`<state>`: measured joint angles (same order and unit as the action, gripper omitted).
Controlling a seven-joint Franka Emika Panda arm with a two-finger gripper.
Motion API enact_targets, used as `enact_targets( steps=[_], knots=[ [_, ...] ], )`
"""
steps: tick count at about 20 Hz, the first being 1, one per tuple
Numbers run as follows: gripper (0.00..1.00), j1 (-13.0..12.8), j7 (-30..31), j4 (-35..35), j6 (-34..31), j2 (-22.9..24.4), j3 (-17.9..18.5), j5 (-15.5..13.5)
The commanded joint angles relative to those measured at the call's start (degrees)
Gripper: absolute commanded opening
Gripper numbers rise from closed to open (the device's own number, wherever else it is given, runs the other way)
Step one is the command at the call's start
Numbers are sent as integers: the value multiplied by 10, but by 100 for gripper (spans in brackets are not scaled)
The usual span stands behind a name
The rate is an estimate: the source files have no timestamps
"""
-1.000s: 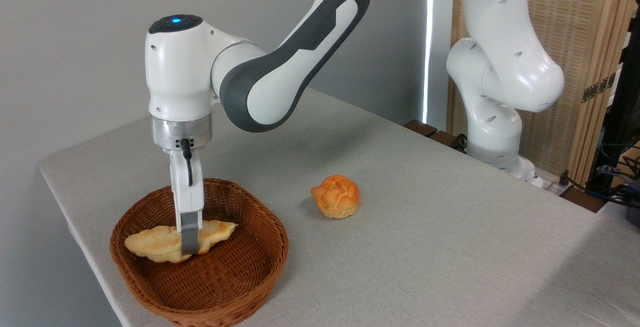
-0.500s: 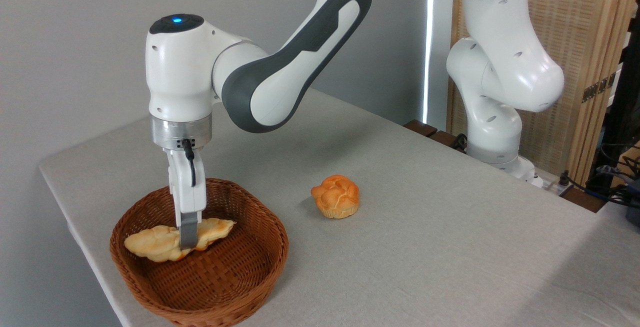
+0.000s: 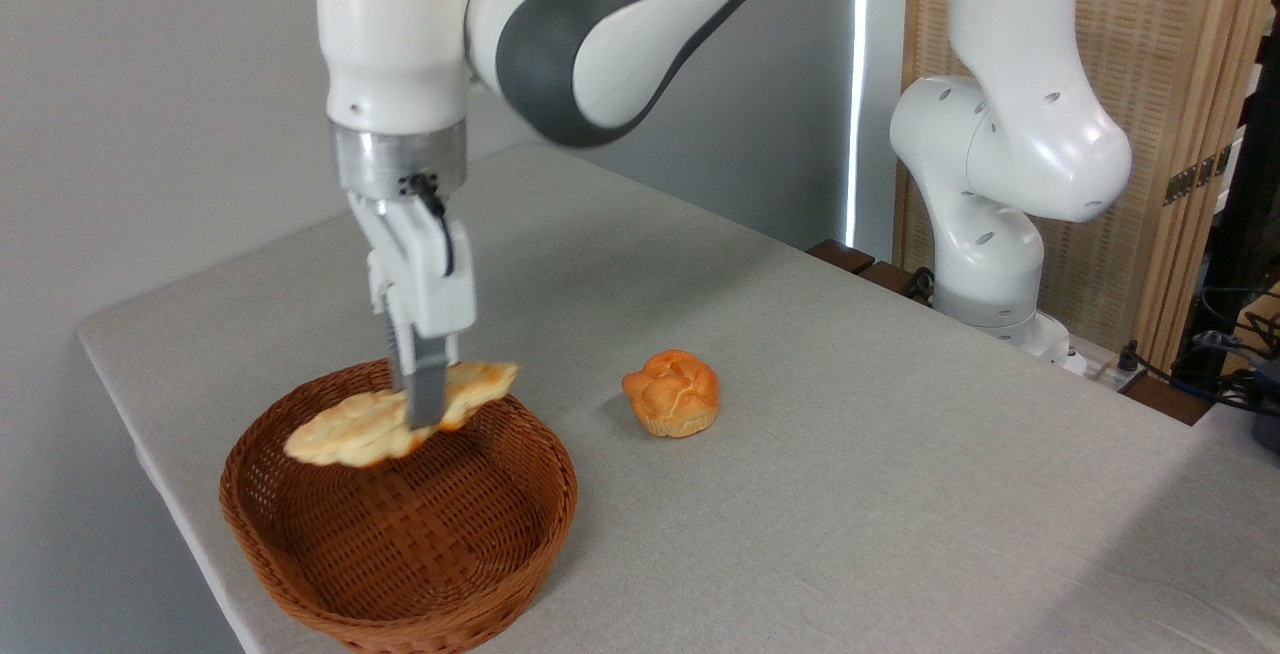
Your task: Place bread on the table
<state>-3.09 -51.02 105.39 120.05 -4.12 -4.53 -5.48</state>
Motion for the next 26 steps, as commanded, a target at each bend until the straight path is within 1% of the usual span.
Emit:
enact_targets(
  steps=[1, 2, 3, 4, 6, 8, 9, 10, 11, 12, 14, 15, 17, 19, 26],
  knots=[
    [21, -2, 7, 87, -61, 108, 21, -8],
    [21, -3, 7, 117, -81, 141, 22, -9],
    [20, -5, 12, 128, -102, 157, 22, -15],
    [20, -15, 28, 140, -126, 171, 22, -20],
    [20, -44, 58, 159, -153, 186, 22, -20],
    [21, -64, 59, 190, -150, 203, 24, -20],
    [22, -83, 59, 207, -144, 205, 24, -20],
    [30, -98, 58, 217, -142, 206, 25, -20],
    [40, -108, 58, 224, -139, 206, 25, -20],
    [45, -112, 58, 230, -139, 206, 25, -20],
    [84, -113, 56, 235, -137, 206, 25, -20],
    [86, -113, 55, 235, -137, 206, 25, -20],
    [96, -113, 55, 235, -136, 206, 25, -20],
    [100, -116, 55, 235, -136, 206, 25, -20],
    [100, -117, 56, 235, -136, 206, 25, -21]
  ],
)
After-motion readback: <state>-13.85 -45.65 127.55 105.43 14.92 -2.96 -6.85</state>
